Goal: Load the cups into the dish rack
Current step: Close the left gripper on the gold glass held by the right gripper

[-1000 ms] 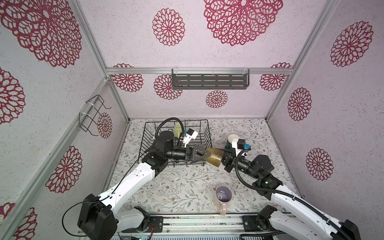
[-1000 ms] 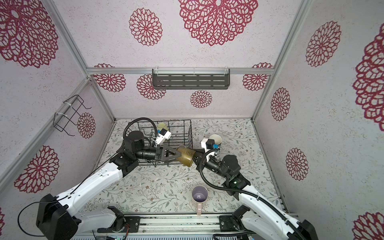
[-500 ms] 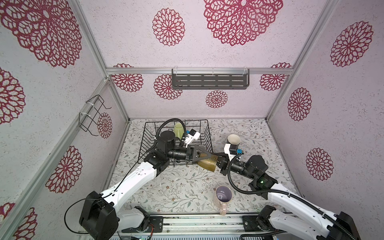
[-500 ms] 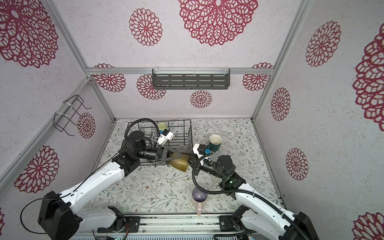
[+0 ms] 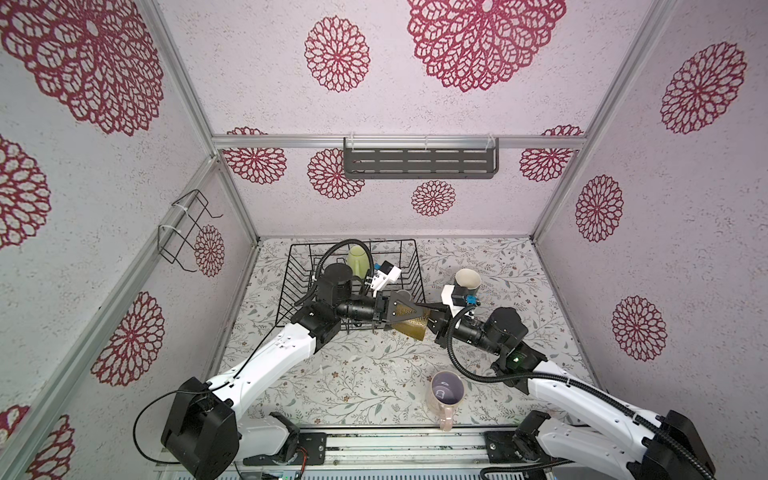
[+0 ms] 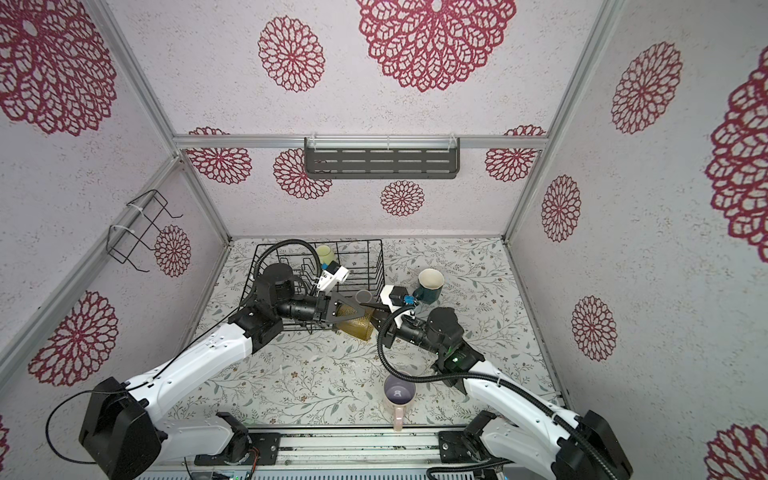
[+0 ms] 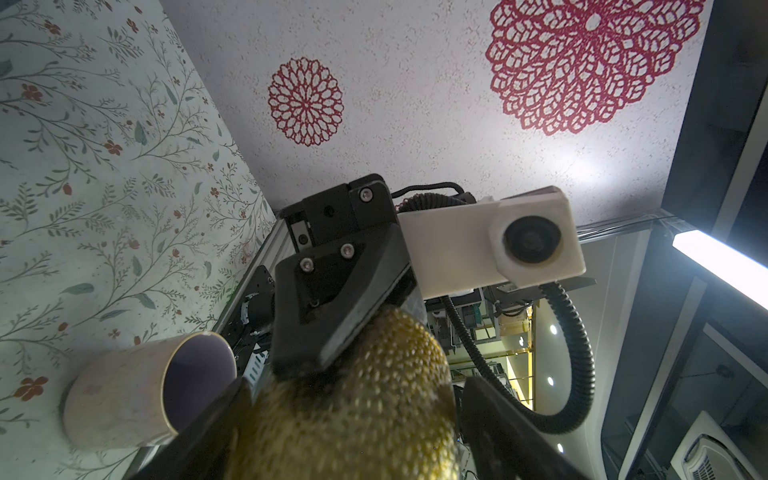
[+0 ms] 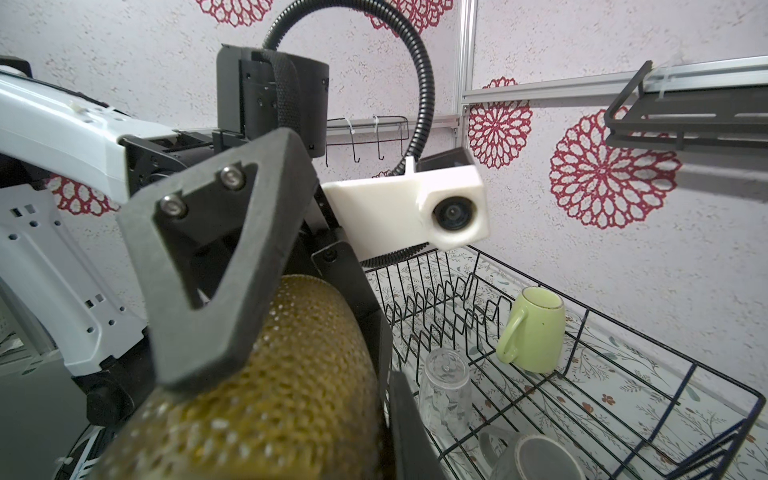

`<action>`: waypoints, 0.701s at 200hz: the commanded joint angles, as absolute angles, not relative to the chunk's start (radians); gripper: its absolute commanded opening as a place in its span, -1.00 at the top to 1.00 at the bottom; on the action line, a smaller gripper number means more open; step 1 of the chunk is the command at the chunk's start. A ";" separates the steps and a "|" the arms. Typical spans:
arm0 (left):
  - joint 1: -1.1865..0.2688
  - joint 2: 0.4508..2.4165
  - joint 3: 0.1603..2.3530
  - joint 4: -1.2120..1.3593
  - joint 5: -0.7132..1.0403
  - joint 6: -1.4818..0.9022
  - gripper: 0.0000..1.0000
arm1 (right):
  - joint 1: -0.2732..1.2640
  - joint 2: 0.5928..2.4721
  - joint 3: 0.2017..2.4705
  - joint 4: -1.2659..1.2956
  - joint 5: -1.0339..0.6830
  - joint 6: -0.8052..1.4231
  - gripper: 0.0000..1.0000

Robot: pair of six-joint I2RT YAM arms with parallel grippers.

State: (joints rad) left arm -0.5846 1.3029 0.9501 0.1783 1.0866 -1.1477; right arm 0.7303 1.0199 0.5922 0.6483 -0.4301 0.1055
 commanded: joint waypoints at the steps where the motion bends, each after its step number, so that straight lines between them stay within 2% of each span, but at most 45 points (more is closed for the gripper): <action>1: -0.606 1.287 0.948 0.229 1.125 -1.146 -0.61 | 0.729 1.036 0.623 0.683 -0.374 0.122 1.00; 52: -0.605 1.281 0.945 0.228 1.100 -1.136 -0.53 | 0.729 1.025 0.601 0.678 -0.277 0.162 0.92; 82: -0.603 1.281 0.953 0.227 1.082 -1.130 -0.45 | 0.728 1.020 0.591 0.670 -0.293 0.170 0.66; 105: -0.599 1.287 0.959 0.227 1.073 -1.131 -0.44 | 0.728 0.998 0.581 0.643 -0.260 0.170 0.17; 140: -0.558 1.289 0.963 0.222 1.050 -1.139 -0.40 | 0.725 0.923 0.530 0.615 -0.145 0.162 -0.20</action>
